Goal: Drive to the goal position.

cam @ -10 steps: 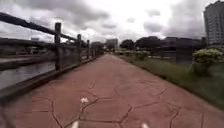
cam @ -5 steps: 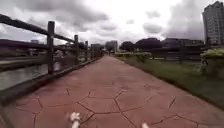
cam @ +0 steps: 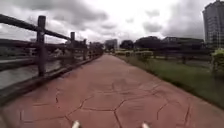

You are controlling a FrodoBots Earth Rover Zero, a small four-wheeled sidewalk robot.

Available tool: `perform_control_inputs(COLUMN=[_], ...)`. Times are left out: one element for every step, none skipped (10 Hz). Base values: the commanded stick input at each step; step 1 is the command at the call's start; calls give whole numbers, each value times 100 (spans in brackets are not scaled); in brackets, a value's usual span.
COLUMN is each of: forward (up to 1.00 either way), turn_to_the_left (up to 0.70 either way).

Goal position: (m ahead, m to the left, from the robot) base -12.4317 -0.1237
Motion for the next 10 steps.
perform_control_inputs(forward=[70, 70, 70, 70, 70, 70, 70, 70, 70, 70], turn_to_the_left=[0, 0, 0, 0, 0, 0, 0, 0, 0, 0])
